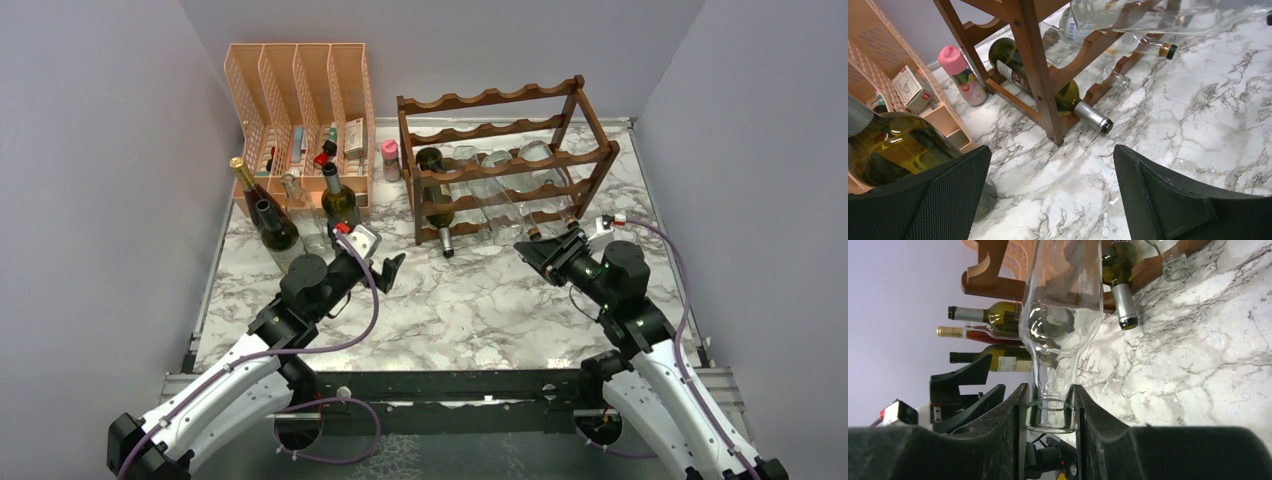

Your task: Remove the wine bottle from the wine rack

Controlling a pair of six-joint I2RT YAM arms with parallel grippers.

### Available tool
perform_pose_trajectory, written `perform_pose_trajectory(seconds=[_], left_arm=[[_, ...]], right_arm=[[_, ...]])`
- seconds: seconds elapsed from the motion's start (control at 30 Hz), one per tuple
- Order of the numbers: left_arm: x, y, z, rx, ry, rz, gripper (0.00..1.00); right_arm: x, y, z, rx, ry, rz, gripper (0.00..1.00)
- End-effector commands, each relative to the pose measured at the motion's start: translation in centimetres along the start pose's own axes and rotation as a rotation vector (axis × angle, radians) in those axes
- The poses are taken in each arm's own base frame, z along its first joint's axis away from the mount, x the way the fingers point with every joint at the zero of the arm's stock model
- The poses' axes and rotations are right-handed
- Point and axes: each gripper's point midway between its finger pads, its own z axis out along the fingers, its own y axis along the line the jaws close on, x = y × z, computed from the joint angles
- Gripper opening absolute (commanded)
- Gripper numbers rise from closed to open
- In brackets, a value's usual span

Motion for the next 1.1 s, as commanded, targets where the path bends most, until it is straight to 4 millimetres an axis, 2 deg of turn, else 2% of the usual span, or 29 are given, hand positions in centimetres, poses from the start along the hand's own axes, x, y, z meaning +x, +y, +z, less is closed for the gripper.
perform_pose_trajectory(seconds=[0.0, 0.07, 0.23, 0.4, 0.63, 0.77, 0.93, 1.07], left_arm=[[-0.3, -0.3, 0.3, 0.014, -0.015, 0.006, 0.99], [-0.3, -0.3, 0.3, 0.015, -0.014, 0.007, 0.99], [-0.4, -0.5, 0.3, 0.028, -0.016, 0.006, 0.99], [-0.1, -1.6, 0.6, 0.088, 0.007, -0.004, 0.99], [0.2, -5.3, 1.6, 0.283, 0.064, -0.066, 0.97], [-1.0, -7.3, 1.9, 0.374, 0.058, -0.091, 0.97], [-2.8, -10.0, 2.6, 0.450, 0.033, -0.041, 0.97], [-3.4, -13.5, 3.4, 0.543, 0.047, -0.004, 0.98]], right_arm=[[-0.5, 3.7, -2.1, -0.056, 0.010, 0.014, 0.01], [-0.4, 4.0, -2.8, -0.044, 0.019, 0.003, 0.01], [0.9, 2.9, -4.4, 0.021, 0.071, 0.013, 0.01], [2.1, 2.1, -6.0, 0.026, 0.102, -0.034, 0.01], [2.9, 1.7, -8.0, 0.051, 0.132, -0.096, 0.01], [3.3, 1.6, -8.7, 0.080, 0.164, -0.129, 0.01], [3.5, 0.2, -9.2, 0.154, 0.204, -0.193, 0.01], [3.2, 0.0, -8.9, 0.169, 0.219, -0.256, 0.01]])
